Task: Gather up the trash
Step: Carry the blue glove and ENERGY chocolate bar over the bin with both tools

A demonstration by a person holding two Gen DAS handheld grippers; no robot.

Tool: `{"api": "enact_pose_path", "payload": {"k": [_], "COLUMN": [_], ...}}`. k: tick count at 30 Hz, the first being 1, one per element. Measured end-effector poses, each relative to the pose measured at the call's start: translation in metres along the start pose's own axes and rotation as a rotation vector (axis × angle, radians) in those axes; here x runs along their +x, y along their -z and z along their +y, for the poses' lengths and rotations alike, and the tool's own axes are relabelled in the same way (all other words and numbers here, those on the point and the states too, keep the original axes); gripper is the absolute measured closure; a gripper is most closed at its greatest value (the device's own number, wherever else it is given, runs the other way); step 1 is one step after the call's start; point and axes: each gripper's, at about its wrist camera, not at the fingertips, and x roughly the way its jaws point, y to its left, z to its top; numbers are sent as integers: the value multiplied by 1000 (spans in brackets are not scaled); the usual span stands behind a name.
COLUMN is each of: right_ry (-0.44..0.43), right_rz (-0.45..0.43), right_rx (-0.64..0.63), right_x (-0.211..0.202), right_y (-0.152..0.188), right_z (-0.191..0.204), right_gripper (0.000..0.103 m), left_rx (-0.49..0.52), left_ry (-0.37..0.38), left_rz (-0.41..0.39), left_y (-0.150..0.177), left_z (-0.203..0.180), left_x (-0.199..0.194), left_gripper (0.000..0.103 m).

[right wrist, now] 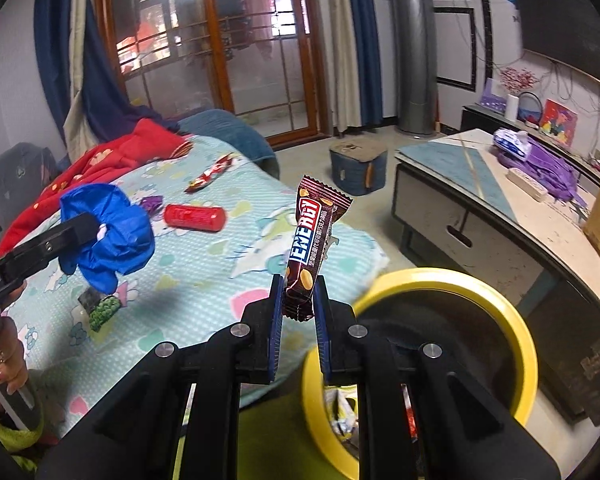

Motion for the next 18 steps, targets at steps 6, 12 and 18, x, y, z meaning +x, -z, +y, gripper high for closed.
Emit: {"api": "enact_pose_path", "payload": {"k": [6,12,18], "right_ry": [27,52,71], "right_rz": [5,19,45], "right_rx": [46,95,131], "right_x": [-10,-18,-20], "right_y": [9,21,33], "right_z": [-23,-47,-66], "right_gripper": [88,88,88], "left_rx": [52,100,140], "left_ry": [30,61,83], "left_rz": [16,38,60], "left_y": [4,10,16], "left_z": [-25,-47,-63], "left_x": [9,21,32], "left_gripper": [98,98,98]}}
